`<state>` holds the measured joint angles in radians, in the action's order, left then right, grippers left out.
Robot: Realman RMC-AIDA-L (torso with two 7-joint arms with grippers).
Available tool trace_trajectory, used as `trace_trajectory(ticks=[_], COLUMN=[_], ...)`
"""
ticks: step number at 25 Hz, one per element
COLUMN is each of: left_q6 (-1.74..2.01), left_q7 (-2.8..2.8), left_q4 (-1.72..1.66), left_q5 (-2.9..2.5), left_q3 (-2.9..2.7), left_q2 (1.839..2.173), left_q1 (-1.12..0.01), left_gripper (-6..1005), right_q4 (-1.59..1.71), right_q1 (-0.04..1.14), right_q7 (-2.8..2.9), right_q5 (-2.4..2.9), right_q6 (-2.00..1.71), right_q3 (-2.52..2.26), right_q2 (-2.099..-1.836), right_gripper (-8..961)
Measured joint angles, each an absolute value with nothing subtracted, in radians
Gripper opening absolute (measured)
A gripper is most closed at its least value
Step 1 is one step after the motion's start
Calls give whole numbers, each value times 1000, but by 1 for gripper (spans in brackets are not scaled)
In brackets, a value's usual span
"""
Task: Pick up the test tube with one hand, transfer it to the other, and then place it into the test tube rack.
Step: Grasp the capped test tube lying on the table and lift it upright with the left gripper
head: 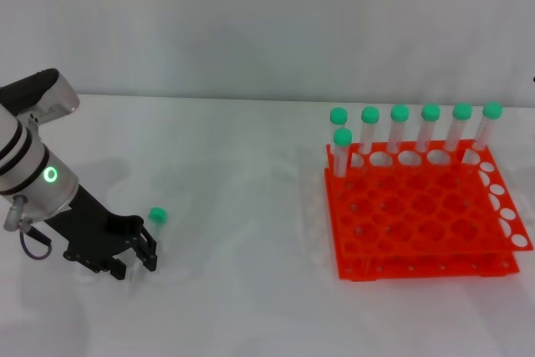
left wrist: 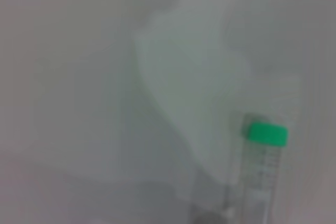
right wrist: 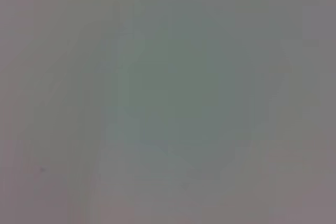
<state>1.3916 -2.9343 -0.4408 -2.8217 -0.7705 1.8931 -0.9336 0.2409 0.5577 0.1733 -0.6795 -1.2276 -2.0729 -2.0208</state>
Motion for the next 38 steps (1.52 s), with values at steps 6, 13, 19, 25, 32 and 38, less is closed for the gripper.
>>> trace_trajectory(ticks=[6,13,19,25,32,38], left_q6=[1392,1397,1391,1392,1396,1394], left_q7=[-2927,-2927,-2922,-2911,-2908,-2895], left_q4=[-413,-391,-390,-388,-384,-392], left_q5=[-2825,-2830,-2826,-2833,-2834,-2833], left_q3=[-770,-771,-771,-773,-774,-773], left_q2=[1888,1885,1884,1885,1874,1876], left_q1=[-955,-959,-949,-945,-944,-941], left_gripper=[491,470,451,433,224,215], right_q4=[243,245,246,246,246,245], right_q1=[558,558,558,554,548,548], right_q7=[173,173,173,173,173,173], right_q5=[-680,-680,-680,-680,-680,-680], right_q6=[-1227,-1228,-1230,-1233,-1236,-1237], right_q3=[-2072,-2074,-2077,-2077,-2073,-2072], right_q2=[-2020,-2020,-2020,-2020,-2020,-2020], right_gripper=[869,870,869,869,869,870])
